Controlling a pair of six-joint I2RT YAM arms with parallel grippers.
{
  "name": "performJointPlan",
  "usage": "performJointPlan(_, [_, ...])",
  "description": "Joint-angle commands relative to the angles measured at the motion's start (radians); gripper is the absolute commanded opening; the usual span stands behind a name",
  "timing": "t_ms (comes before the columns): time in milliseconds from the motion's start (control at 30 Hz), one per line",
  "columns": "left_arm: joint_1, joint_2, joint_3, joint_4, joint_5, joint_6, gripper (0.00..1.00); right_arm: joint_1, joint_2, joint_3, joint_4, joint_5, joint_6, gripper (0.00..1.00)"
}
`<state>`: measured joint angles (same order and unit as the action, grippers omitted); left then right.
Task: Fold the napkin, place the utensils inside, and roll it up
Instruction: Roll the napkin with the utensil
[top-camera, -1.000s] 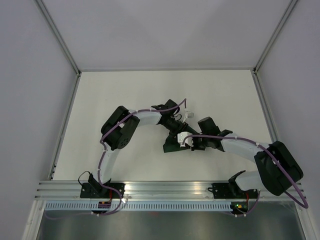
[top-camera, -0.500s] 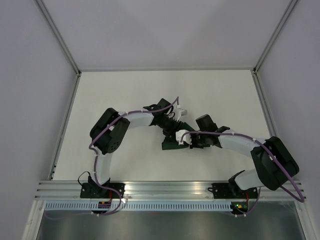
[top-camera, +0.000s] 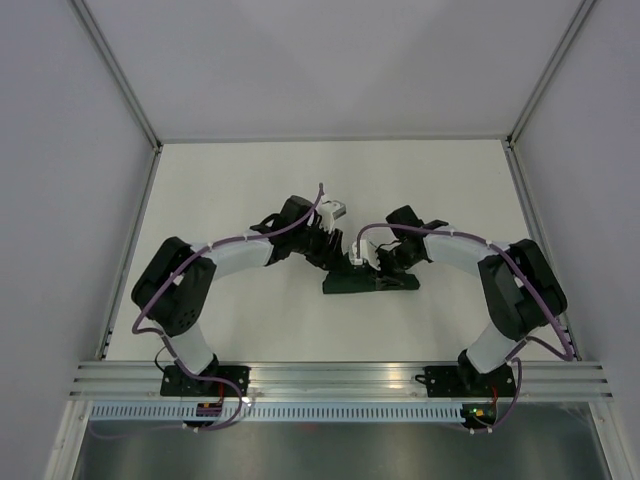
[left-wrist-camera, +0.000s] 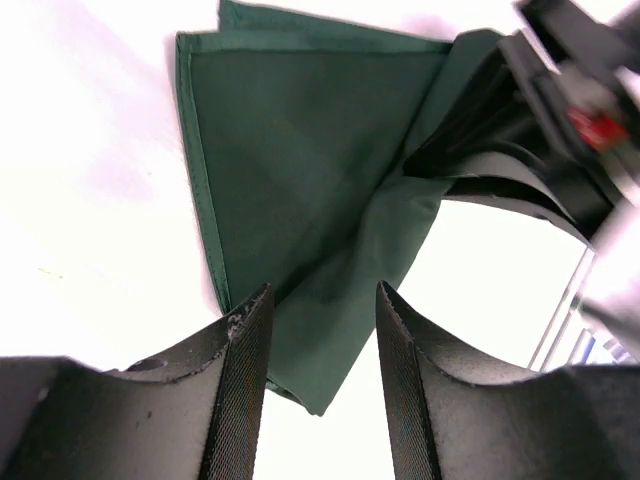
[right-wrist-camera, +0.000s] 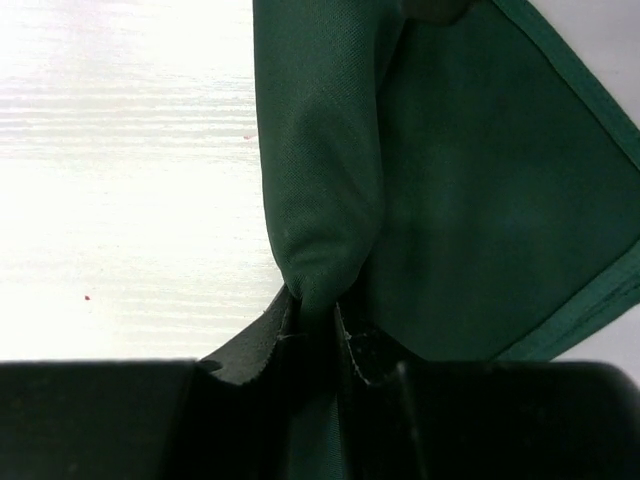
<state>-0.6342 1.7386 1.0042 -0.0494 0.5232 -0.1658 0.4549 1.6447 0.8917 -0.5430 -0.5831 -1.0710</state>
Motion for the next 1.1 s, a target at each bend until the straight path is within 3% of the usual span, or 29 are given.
performJointPlan(0, [-0.001,-0.079,-0.079,0.161,-0.081,-0.058,0.49,-0.038,0.122,0.082,-0.239,-0.04,-0.073,0.11])
performJointPlan(267, [-0.005,-0.266,-0.311,0.355,-0.198,-0.084,0.5,-0.116,0.363,0.317,-0.5,-0.116,-0.159,0.11])
performJointPlan(500, [-0.117,-0.37,-0.358,0.35,-0.365,0.07,0.51,-0.148,0.509,0.476,-0.609,-0.135,-0.175,0.11])
performJointPlan(800, [-0.418,-0.219,-0.216,0.238,-0.649,0.346,0.57,-0.159,0.632,0.607,-0.676,-0.135,-0.149,0.11])
performJointPlan(1067, [-0.486,-0.038,-0.064,0.215,-0.718,0.491,0.61,-0.162,0.668,0.633,-0.681,-0.116,-0.13,0.11])
